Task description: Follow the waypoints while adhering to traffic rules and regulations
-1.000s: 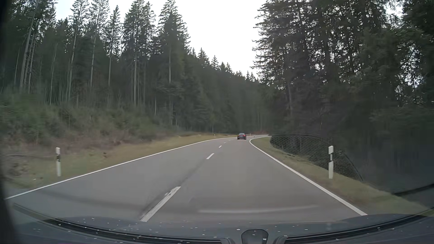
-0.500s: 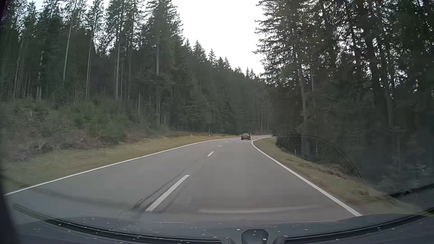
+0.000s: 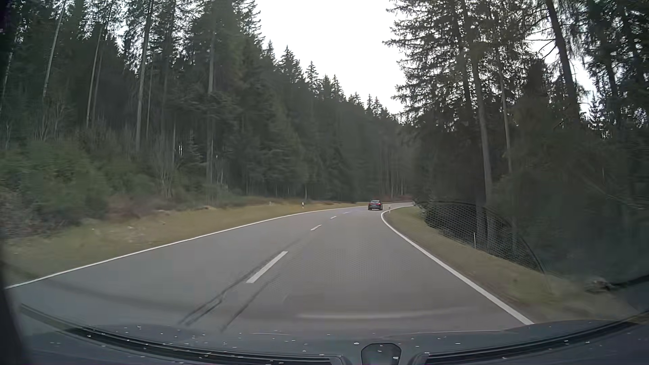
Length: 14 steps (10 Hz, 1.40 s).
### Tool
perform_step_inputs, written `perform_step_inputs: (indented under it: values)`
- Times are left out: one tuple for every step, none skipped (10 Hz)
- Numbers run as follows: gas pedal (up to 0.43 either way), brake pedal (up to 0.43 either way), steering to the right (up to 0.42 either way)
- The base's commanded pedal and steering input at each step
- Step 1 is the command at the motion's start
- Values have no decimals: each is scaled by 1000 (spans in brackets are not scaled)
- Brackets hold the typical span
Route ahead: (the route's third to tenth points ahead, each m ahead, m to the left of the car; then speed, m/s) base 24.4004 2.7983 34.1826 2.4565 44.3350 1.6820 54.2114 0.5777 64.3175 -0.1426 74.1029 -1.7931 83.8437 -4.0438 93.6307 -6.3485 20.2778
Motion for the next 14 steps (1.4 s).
perform_step_inputs:
  values:
    - [87, 0, 2]
    - [87, 0, 2]
    - [87, 0, 2]
    - [87, 0, 3]
    - [87, 0, 4]
    - [87, 0, 6]
    - [87, 0, 8]
    - [87, 0, 9]
    - [87, 0, 11]
    - [87, 0, 12]
    - [87, 0, 16]
    - [87, 0, 18]
    - [87, 0, 18]
    - [87, 0, 19]
